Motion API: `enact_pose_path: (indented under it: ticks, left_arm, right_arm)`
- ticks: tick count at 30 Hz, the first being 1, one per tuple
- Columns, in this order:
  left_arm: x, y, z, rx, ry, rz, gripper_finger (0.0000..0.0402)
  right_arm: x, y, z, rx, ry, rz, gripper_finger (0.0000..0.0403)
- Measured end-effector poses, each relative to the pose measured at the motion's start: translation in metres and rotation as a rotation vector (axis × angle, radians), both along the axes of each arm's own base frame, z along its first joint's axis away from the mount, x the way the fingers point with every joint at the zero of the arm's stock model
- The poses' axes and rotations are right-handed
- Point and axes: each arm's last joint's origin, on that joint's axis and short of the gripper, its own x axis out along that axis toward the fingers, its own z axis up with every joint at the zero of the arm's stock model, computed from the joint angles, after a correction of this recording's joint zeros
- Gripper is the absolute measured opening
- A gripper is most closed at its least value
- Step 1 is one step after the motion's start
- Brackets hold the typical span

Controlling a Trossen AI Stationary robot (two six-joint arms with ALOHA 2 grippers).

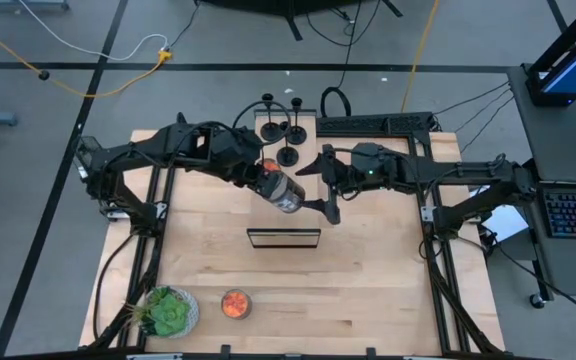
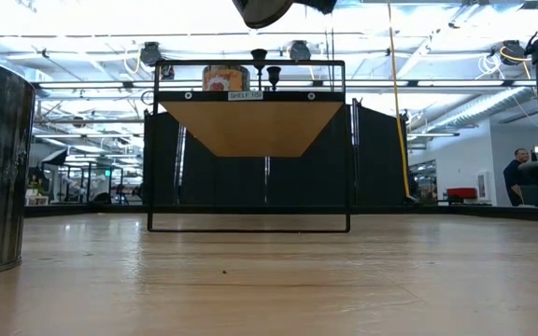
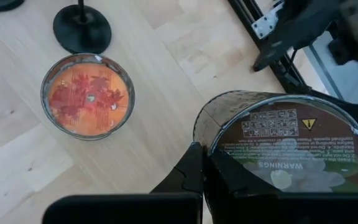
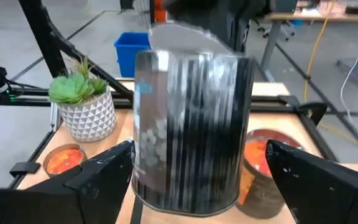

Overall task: Pick & Place candle stick holders
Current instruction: Put the brown scented candle on the shelf

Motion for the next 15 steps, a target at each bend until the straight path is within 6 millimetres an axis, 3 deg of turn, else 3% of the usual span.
enact_pose_path:
  ticks: [9, 15]
  left_arm:
    - [0.0, 0.0, 0.0, 0.015, -0.005, 0.008, 0.0]
    - [0.019, 0.001, -0.012, 0.019, 0.006, -0.02, 0.0]
  right_arm:
    - [0.001, 0.001, -0.001, 0.039, 0.003, 0.017, 0.0357]
    - [0.009, 0.001, -0.006, 0.047, 0.001, 0.036, 0.0357]
